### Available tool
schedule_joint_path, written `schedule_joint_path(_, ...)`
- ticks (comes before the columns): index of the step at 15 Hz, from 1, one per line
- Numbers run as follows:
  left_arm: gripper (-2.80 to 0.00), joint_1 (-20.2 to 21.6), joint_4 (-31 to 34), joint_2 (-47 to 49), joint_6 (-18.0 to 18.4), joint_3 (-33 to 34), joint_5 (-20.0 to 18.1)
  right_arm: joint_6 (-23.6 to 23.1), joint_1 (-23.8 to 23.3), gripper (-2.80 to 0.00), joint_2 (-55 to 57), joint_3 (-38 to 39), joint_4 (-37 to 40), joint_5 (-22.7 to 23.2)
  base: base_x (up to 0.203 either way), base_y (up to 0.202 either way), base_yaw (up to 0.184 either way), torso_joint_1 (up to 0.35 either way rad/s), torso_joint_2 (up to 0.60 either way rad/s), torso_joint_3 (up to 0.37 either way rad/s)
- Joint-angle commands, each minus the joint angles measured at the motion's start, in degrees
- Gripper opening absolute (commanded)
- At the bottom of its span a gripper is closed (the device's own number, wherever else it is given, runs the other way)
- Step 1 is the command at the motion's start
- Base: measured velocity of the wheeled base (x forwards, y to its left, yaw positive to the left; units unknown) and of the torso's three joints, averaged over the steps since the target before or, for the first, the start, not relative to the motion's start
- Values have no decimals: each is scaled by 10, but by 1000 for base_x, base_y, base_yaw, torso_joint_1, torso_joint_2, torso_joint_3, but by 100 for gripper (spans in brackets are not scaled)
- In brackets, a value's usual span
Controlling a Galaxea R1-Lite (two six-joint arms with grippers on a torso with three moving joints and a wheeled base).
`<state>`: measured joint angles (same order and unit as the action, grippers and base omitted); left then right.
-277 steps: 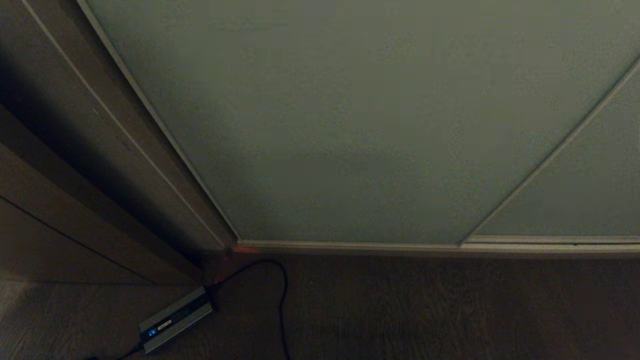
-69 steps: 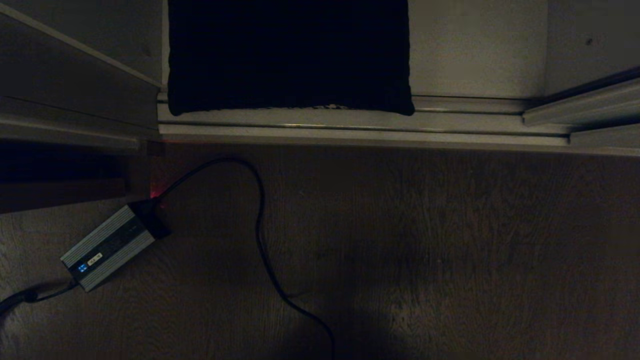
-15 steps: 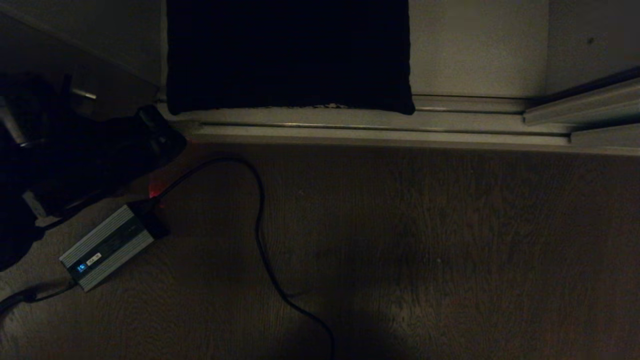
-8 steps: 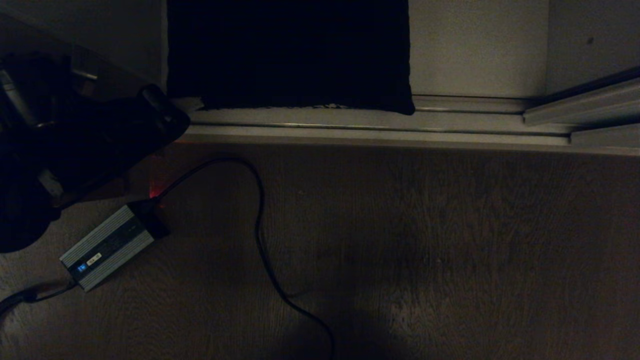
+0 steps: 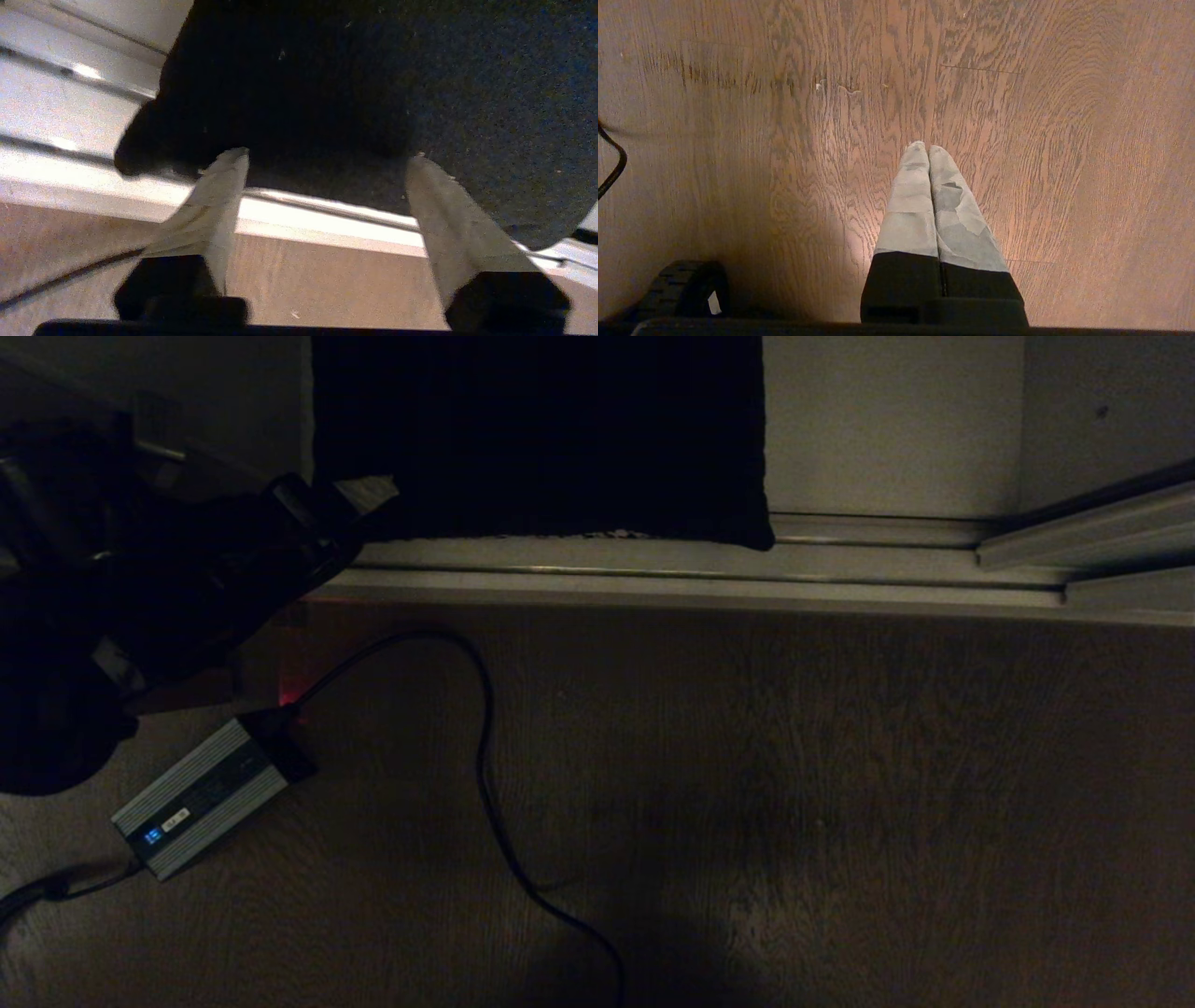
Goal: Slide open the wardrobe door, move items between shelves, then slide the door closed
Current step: Place the pillow on the higher shelf
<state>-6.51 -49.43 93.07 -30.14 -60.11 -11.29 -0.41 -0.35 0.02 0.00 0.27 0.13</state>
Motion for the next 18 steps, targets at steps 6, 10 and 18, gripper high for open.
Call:
schedule_joint_path(6,0,6,-17,34,36,-13,0,0,0,-280,0,2,0,0,0,0,0,0,0,0)
schedule_joint_path(10,0,23,-37,34,76,-20,-2,0,0,-280,0,2,0,0,0,0,0,0,0,0)
schedule_joint_path(18,0,23,-35,5,129,3,-7,0,0,-280,1,2,0,0,0,0,0,0,0,0)
